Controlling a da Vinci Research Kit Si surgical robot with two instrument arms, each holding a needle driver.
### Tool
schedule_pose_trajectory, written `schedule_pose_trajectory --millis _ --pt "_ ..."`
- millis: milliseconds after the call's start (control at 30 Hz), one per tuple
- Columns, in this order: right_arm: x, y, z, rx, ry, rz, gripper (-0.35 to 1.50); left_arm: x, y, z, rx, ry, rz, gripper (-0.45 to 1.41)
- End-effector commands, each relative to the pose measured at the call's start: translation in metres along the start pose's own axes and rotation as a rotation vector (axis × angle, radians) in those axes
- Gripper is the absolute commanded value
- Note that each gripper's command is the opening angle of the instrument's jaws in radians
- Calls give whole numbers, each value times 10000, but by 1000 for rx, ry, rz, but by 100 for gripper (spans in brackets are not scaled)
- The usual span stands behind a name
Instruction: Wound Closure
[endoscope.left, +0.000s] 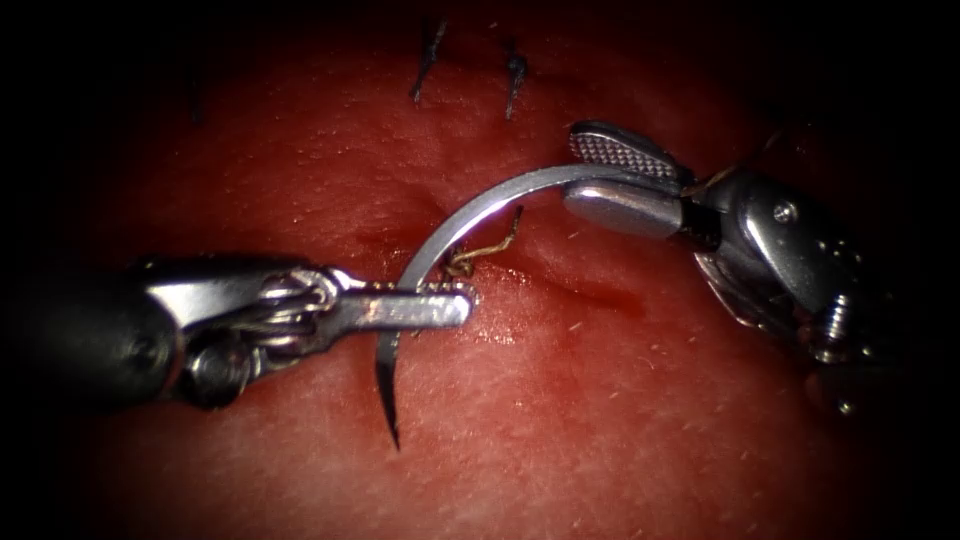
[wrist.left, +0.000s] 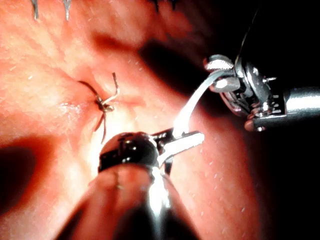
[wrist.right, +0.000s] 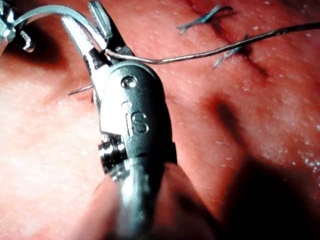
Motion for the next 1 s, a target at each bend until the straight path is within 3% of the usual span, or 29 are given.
schedule_pose_trajectory --millis 33,67,200,300,400,433,600,733,833,967,1000 --pt "-8 -1 3 1 -1 0 -35 3 4 3 -14 -10 19 59" --pt "-8 -1 3 1 -1 0 -35 0 4 5 -35 -26 94 84" --pt "-8 -1 3 3 -4 -5 -35 -7 2 10 -126 -69 433 131" --pt "-7 -1 3 -24 -58 -63 -35 -15 -4 13 -220 -72 696 138" --pt "-5 0 2 -55 -103 -103 -35 -15 -7 15 -347 -21 853 138" --pt "-4 0 2 -69 -130 -122 -35 -13 -9 15 -509 24 993 138" --pt "2 -5 2 -125 -228 -229 -35 -9 -13 14 -831 140 1123 121" --pt "7 -14 6 -161 -302 -321 -35 -9 -14 11 -917 177 1171 108" --pt "13 -21 12 -186 -340 -391 -35 -10 -14 11 -990 271 1182 104" --pt "19 -29 18 -186 -355 -437 -35 -11 -10 16 -1036 361 1162 106" --pt "20 -31 20 -187 -359 -455 -35 -10 -8 19 -1012 368 1160 104"
